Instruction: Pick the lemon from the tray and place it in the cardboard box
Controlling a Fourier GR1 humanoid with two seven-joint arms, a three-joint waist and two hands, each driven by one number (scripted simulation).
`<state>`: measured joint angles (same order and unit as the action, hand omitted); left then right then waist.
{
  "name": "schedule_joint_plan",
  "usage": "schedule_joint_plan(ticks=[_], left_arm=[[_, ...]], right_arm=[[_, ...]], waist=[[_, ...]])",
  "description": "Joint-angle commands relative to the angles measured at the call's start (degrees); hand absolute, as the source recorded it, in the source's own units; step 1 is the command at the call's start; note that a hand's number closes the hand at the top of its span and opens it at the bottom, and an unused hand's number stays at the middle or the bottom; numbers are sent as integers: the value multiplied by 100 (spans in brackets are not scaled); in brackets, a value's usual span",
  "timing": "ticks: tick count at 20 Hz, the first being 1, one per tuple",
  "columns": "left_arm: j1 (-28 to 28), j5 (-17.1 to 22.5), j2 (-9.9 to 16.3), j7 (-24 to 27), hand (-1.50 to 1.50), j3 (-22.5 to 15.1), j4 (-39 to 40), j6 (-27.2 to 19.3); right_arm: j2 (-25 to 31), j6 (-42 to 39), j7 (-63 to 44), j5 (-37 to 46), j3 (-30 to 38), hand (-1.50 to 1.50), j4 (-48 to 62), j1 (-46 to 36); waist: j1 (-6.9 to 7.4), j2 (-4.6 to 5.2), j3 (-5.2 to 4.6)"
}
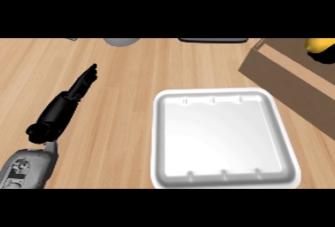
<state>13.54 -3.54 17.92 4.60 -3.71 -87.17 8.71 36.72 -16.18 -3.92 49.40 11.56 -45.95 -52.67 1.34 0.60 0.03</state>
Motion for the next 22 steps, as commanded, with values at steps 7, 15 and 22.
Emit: schedule_joint_plan(ticks=[7,15,22], left_arm=[[23,-69,-185,-101,0,-103,-129,17],[-86,-83,-107,-84,0,-15,-209,98],[33,-84,-95,-139,0,-17,-97,141]], right_arm=[[628,-857,1063,398,-281,-150,2127,-414],[714,-603,2719,-355,406,-150,2284,-483],[446,-487,2052,-2505,2704,-150,2978,-980]], waist=[[130,36,6],[66,-4,12],[-2,-10,18]])
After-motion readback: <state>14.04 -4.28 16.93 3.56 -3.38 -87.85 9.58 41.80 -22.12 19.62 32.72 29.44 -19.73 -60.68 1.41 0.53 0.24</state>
